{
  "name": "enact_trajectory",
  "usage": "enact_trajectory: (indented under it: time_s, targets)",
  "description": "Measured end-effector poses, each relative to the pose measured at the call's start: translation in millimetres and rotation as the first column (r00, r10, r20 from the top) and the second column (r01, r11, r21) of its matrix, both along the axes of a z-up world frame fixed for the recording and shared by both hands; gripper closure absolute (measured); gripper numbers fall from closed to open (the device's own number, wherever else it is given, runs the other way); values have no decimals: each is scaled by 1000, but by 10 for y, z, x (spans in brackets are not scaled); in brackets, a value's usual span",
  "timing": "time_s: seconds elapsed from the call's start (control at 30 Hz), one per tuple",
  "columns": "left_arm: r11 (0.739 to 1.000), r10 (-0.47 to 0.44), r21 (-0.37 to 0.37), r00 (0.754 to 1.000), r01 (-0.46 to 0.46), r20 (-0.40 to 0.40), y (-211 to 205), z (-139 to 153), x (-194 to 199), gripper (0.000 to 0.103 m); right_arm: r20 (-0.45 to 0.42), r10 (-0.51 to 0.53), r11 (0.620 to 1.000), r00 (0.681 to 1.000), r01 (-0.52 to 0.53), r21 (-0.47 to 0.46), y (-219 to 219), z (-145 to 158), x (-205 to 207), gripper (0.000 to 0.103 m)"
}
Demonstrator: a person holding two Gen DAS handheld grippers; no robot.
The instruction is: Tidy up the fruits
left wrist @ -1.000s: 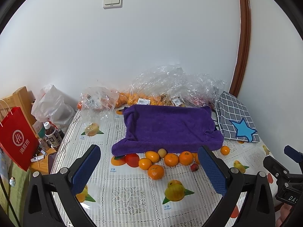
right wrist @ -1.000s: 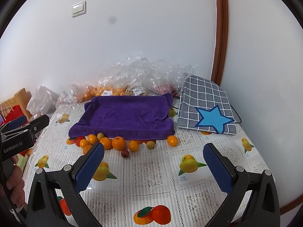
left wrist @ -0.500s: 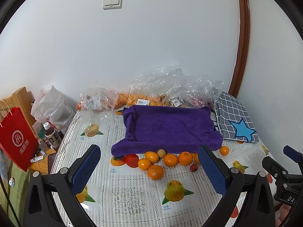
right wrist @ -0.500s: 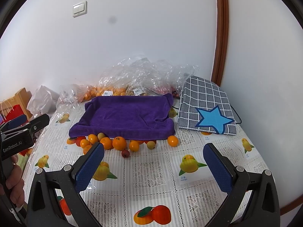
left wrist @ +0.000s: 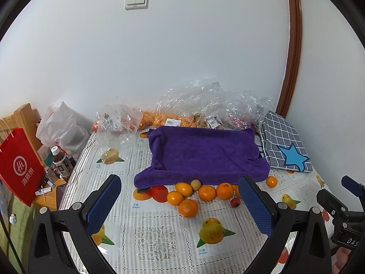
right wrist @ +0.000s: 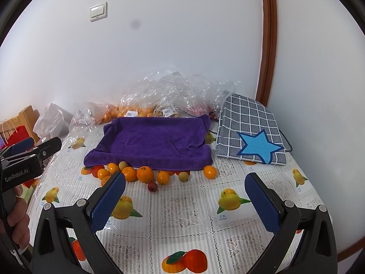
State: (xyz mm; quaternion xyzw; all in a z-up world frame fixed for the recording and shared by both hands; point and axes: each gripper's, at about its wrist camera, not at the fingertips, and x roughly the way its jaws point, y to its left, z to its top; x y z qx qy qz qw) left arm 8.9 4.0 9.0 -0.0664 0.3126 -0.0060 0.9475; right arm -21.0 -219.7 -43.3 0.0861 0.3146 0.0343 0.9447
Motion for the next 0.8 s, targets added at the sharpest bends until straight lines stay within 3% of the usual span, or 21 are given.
enact_trajectory:
  time_s: [0.07, 0.1, 0.27, 0.3, 0.5, 0.53, 0.67, 0.8]
  targets:
    - [999, 1, 45, 1000, 0, -5, -13, -83, 54, 0, -6, 9, 1000, 1000, -9, 2, 4, -36, 19, 0]
    - [944, -4, 329, 1000, -3, 19, -34, -134, 65, 0, -8, 12, 1000, 1000, -12, 1, 6, -60, 32, 0]
    - [962, 13, 272, 1000, -11, -7, 77, -298, 199, 0, -22, 8, 1000, 1000, -8, -2, 28, -245, 144, 1]
    - [976, 12, 217, 1000, -13, 9, 103, -356, 218, 1, -29, 12, 1000, 1000, -12, 0, 36, -296, 176, 1]
    - [985, 26, 170, 999, -30, 22, 271, -652, 472, 5, -115, 30, 1000, 993, -31, -4, 111, -690, 412, 7]
    - [985, 31, 166, 998, -40, 57, 331, -680, 496, 6, -140, 33, 999, 990, -34, -1, 123, -778, 467, 10]
    - [986, 53, 157, 998, -57, 30, 505, -884, 681, 13, -211, 45, 999, 976, -40, 29, 114, -1120, 639, 22]
    - [986, 63, 156, 997, -55, -47, 620, -1087, 771, 24, -267, 71, 995, 961, -49, 88, 85, -1407, 823, 35]
